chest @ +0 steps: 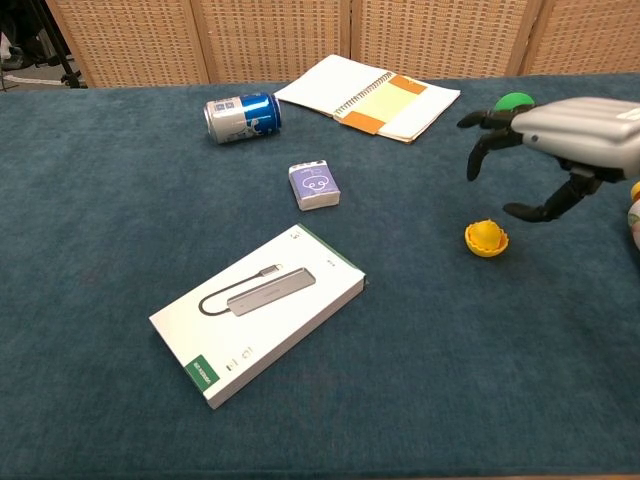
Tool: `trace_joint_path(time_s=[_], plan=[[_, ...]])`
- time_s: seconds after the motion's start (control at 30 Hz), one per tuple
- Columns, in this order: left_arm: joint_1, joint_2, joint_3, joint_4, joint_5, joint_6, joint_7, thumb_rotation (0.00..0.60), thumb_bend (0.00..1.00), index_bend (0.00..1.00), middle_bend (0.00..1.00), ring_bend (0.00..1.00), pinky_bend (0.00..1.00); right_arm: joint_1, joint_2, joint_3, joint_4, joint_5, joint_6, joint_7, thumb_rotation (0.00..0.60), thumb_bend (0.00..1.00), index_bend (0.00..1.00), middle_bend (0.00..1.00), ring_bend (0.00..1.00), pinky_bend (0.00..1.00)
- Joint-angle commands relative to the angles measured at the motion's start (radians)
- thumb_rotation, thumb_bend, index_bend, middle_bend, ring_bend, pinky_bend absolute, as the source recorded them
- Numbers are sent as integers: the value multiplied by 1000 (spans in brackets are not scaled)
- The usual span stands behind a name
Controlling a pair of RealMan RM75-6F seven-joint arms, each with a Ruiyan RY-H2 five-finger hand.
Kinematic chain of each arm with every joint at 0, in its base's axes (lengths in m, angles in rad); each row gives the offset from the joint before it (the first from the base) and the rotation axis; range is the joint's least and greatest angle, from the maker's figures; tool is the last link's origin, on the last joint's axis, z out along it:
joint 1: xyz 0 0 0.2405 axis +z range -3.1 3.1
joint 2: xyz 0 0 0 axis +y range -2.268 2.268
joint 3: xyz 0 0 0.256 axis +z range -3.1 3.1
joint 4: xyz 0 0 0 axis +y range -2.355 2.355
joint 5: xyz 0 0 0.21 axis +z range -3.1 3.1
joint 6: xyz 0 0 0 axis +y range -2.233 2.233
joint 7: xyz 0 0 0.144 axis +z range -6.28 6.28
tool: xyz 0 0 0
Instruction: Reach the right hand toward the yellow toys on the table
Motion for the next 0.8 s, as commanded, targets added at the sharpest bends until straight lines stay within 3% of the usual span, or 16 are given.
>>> trace_joint_path(time_s=[0.03,0.1,0.13,0.37,0.5,0.7,0.8], plan=[[3,3,2,-1,3,4,-7,600,0,0,0,0,0,-70,105,4,-113,-65,147,-7,600,285,197,0,0,0],[5,6,4,-1,6,7,-14,600,0,0,0,0,0,-111,131,1,-131,-93,225,11,600,39,54,0,0,0],[6,8,5,-1,6,7,-18,600,0,0,0,0,0,-139,144,1,-132,-108,275,32,600,2,23,0,0,0],[4,10,9,3,10,3,6,600,0,0,0,0,0,-323,206,-19,-96,-113,514,210,600,0,0,0,0,0],[2,11,8,0,9,-1,7,600,0,0,0,0,0,-410,237,-47,-108,-59,550,225,600,0,0,0,0,0],[2,19,5,-2,-12,-15,-6,600,0,0,0,0,0,-488,223,-74,-56,-85,608,300,600,0,0,0,0,0],[0,21,2,0,-24,-24,-6,600,0,0,0,0,0,-509,218,-61,-41,-96,638,316,600,0,0,0,0,0]])
